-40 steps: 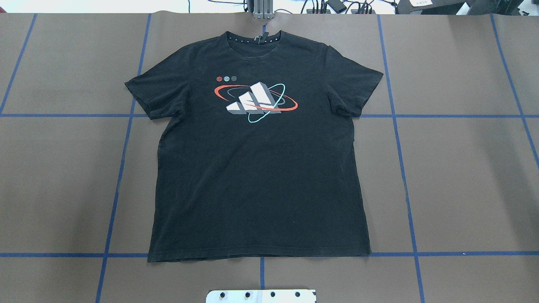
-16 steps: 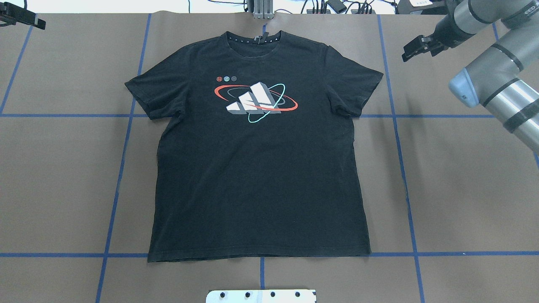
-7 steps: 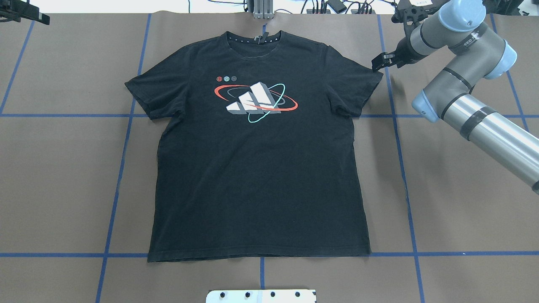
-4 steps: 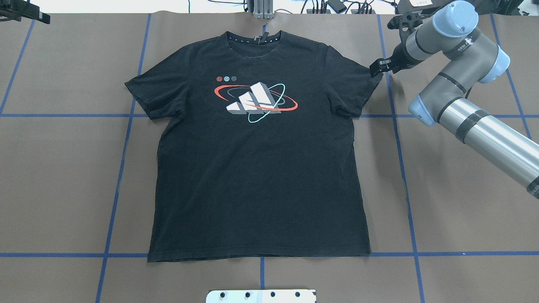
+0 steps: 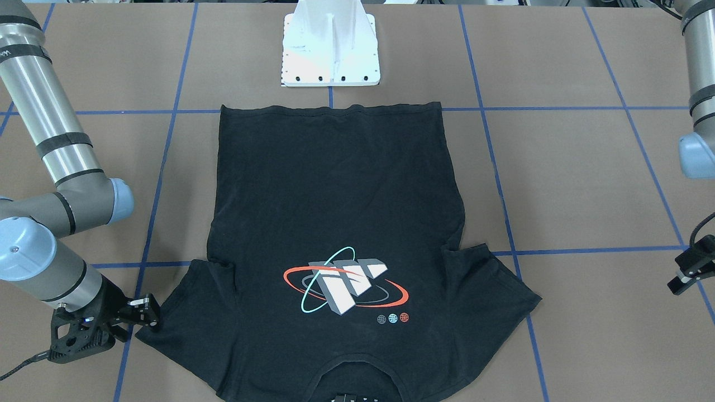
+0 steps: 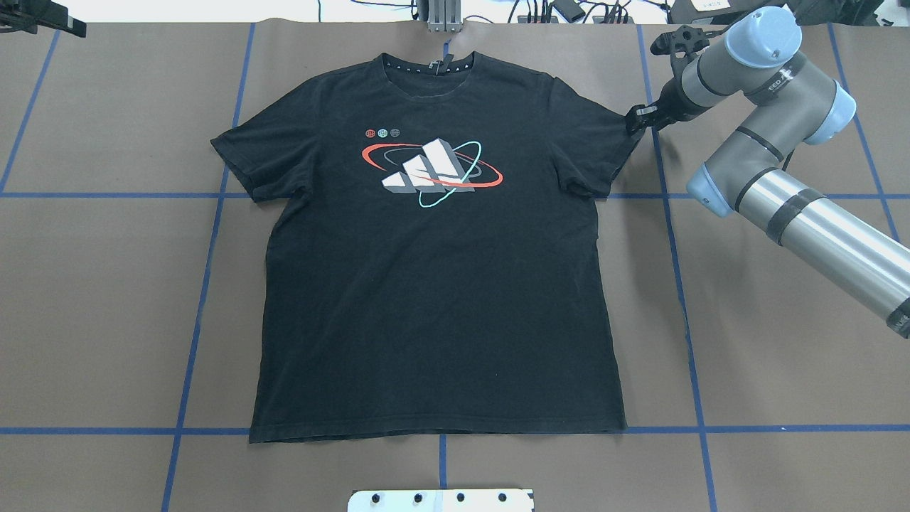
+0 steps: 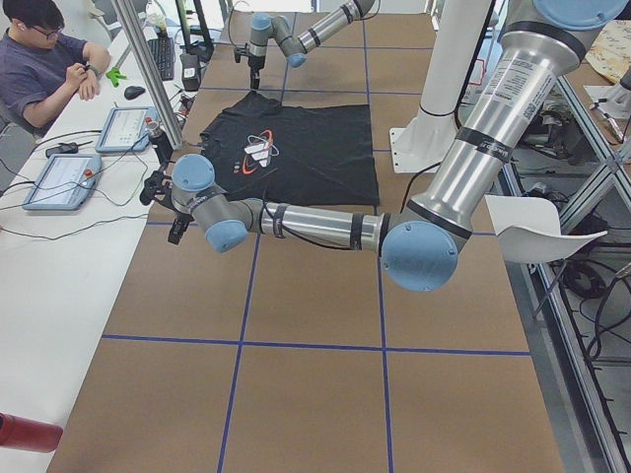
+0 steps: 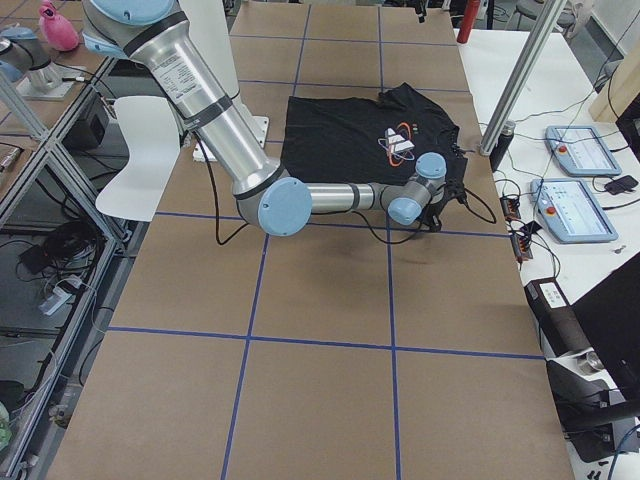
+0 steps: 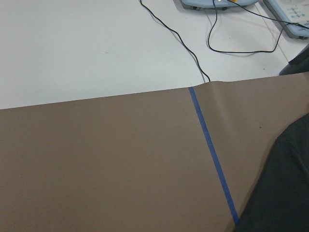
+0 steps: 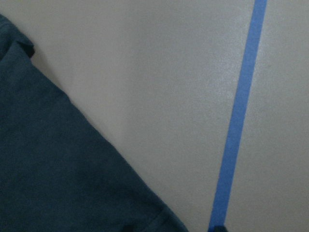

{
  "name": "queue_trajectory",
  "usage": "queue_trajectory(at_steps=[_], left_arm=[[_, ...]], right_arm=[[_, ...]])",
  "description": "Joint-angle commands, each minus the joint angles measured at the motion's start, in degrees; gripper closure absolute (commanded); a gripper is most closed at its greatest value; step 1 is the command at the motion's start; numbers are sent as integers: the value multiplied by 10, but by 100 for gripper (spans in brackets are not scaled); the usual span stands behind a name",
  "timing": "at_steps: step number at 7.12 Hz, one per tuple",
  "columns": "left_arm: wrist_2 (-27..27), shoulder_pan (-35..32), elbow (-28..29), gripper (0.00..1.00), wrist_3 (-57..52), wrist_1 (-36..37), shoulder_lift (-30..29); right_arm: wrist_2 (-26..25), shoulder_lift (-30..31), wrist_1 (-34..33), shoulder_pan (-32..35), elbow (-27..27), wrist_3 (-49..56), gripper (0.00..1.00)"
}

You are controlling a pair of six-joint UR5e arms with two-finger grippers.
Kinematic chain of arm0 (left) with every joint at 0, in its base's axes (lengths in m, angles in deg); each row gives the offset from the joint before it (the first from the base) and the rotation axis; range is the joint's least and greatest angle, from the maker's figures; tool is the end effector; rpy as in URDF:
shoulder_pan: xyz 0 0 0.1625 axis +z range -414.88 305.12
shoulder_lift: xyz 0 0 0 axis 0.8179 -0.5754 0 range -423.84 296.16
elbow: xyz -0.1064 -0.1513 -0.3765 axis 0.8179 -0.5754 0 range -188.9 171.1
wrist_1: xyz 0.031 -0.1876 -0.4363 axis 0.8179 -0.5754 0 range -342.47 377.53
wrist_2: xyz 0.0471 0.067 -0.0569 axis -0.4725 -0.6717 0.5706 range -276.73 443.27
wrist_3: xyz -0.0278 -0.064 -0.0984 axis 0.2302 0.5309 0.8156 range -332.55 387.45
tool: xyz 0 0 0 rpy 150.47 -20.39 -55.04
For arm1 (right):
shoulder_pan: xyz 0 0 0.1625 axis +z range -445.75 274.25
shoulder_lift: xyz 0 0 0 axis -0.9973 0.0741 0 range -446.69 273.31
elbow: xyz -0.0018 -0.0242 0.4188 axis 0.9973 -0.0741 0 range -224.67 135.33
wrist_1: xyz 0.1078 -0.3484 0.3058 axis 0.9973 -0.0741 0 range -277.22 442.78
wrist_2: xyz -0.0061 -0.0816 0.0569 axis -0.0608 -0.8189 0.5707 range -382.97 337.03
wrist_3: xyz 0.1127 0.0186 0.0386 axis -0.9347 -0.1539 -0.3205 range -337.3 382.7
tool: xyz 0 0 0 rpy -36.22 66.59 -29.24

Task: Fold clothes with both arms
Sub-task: 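Lower the right gripper and grasp the sleeve edge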

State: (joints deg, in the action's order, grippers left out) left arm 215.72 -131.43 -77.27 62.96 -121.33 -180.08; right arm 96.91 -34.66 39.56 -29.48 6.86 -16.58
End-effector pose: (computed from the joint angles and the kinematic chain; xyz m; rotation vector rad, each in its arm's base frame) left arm 0.1289 -0.7627 0.4748 0.5221 0.9864 0.0012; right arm -0.4163 -0.7554 0.4974 0.3406 -0.8642 -0.1207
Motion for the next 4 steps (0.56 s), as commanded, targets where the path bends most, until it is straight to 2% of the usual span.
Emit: queue_trajectory(at_steps=[1,4], left_arm=[[0,0,0,1,0,0,0],[0,0,0,1,0,0,0]], right_arm=[[0,-1,0,-1,-3,0,42],[0,-2,0,-1,-3,0,55]])
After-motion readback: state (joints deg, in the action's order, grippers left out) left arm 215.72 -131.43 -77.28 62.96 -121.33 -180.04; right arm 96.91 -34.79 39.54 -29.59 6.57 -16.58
